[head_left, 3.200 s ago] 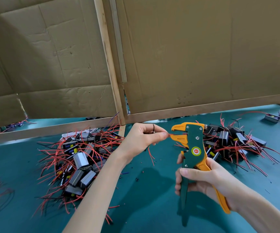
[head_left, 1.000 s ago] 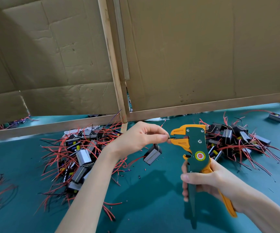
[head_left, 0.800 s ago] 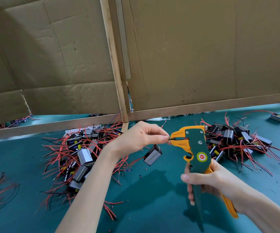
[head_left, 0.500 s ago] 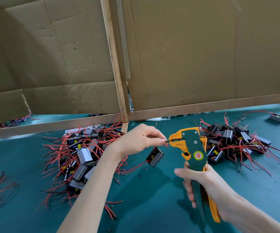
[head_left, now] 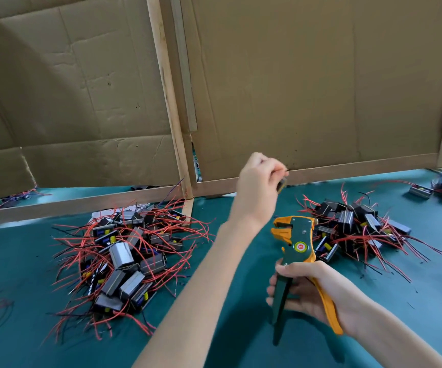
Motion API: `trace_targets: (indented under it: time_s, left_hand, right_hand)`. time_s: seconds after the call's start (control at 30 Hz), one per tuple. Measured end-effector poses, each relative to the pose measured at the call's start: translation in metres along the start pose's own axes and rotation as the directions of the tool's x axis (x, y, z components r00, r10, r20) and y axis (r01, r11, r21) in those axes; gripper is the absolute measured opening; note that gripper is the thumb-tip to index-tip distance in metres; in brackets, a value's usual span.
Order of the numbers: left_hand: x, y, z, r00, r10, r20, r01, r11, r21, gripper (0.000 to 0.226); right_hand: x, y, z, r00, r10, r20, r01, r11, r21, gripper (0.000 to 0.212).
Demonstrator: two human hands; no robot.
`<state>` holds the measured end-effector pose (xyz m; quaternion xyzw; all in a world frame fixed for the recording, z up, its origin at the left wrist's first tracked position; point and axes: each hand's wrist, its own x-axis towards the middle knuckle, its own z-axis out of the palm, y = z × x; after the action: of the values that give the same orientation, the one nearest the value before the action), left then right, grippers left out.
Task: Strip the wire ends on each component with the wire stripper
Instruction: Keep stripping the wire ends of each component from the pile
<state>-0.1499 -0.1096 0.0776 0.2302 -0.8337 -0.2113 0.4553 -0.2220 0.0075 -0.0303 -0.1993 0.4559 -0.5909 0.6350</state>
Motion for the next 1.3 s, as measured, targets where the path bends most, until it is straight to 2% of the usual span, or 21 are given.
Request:
trace_targets:
  time_s: [0.03,0.1,0.17,0.2,0.23,0.33,0.37,0.43,0.47,0.53,0.57,0.6,0.63,0.73,0.8,0.97,1.1,1.2,1.3]
  left_hand:
    - [0.003,0.007,0.011,0.999,0.009,0.048,-0.006,0.999,-0.051,0.019]
    - [0.003,0.02,0.027,0.964,-0.003,0.265,0.032,0.994,-0.104,0.039]
    - [-0.003,0.023,0.033,0.868,-0.042,0.494,0.11,0.988,-0.11,0.062]
    - [-0.008,0.022,0.031,0.834,-0.062,0.549,0.146,0.983,-0.11,0.069]
    - [-0.011,0.019,0.025,0.826,-0.071,0.559,0.162,0.98,-0.115,0.072]
    - [-0.018,0.001,-0.013,0.877,-0.089,0.472,0.148,0.985,-0.089,0.071]
    - [-0.019,-0.009,-0.029,0.89,-0.125,0.439,0.143,0.99,-0.008,0.067]
    - [-0.019,-0.033,-0.064,0.895,-0.274,0.353,0.174,0.942,0.287,0.057]
    - [-0.019,-0.047,-0.082,0.881,-0.386,0.274,0.227,0.852,0.472,0.05]
    - [-0.023,-0.072,-0.112,0.82,-0.571,0.039,0.327,0.524,0.786,0.037]
    - [-0.027,-0.082,-0.123,0.774,-0.631,-0.054,0.354,0.36,0.863,0.033]
    - [-0.031,-0.091,-0.132,0.73,-0.674,-0.116,0.379,0.257,0.889,0.03]
    - [-0.034,-0.1,-0.137,0.695,-0.702,-0.154,0.416,0.218,0.883,0.028]
    - [-0.041,-0.12,-0.14,0.657,-0.729,-0.191,0.514,0.249,0.821,0.033]
    - [-0.042,-0.126,-0.14,0.665,-0.719,-0.203,0.531,0.264,0.805,0.034]
    - [-0.046,-0.13,-0.136,0.664,-0.708,-0.24,0.533,0.224,0.816,0.03]
    - [-0.044,-0.129,-0.142,0.751,-0.586,-0.302,0.593,0.4,0.699,0.027]
    - [-0.041,-0.124,-0.143,0.817,-0.484,-0.314,0.558,0.529,0.639,0.025]
    - [-0.036,-0.117,-0.138,0.855,-0.424,-0.298,0.518,0.71,0.477,0.028]
  right_hand:
    - [0.0,0.0,0.0,1.0,0.01,0.003,-0.01,1.0,0.007,0.024]
    - [0.0,0.001,0.0,1.0,0.028,0.008,-0.028,0.999,0.016,0.016]
    - [0.002,0.001,-0.001,0.999,0.044,-0.003,-0.044,0.999,0.026,0.013]
    - [0.002,0.001,-0.001,0.999,0.049,-0.007,-0.049,0.998,0.031,0.013]
    - [0.003,0.001,-0.002,0.999,0.052,-0.009,-0.052,0.998,0.031,0.014]
    - [0.002,0.0,-0.002,0.999,0.054,-0.008,-0.054,0.998,0.016,0.016]
    - [0.002,-0.001,-0.001,0.999,0.054,-0.007,-0.054,0.998,0.014,0.015]
    - [0.001,-0.003,-0.002,0.999,0.046,-0.014,-0.045,0.999,0.016,0.013]
    - [0.0,-0.004,-0.002,0.999,0.043,-0.015,-0.043,0.999,0.018,0.014]
    - [-0.002,-0.005,-0.001,0.999,0.038,-0.01,-0.038,0.999,0.023,0.016]
    - [-0.003,-0.006,-0.001,0.999,0.035,-0.01,-0.034,0.999,0.03,0.015]
    - [-0.004,-0.007,0.0,0.999,0.032,-0.015,-0.031,0.999,0.035,0.016]
    - [-0.005,-0.008,0.001,0.999,0.031,-0.02,-0.03,0.999,0.034,0.018]
    - [-0.007,-0.009,0.003,0.999,0.043,-0.016,-0.043,0.999,0.013,0.021]
    - [-0.009,-0.008,0.004,0.998,0.058,0.002,-0.058,0.998,-0.002,0.022]
    - [-0.011,-0.007,0.005,0.998,0.061,0.003,-0.061,0.998,-0.022,0.022]
    - [-0.013,-0.008,0.006,0.999,0.04,-0.011,-0.04,0.999,-0.003,0.01]
    - [-0.013,-0.009,0.006,0.999,0.029,-0.017,-0.029,1.0,0.006,0.014]
    - [-0.013,-0.01,0.006,1.0,0.017,-0.025,-0.017,1.0,0.007,0.013]
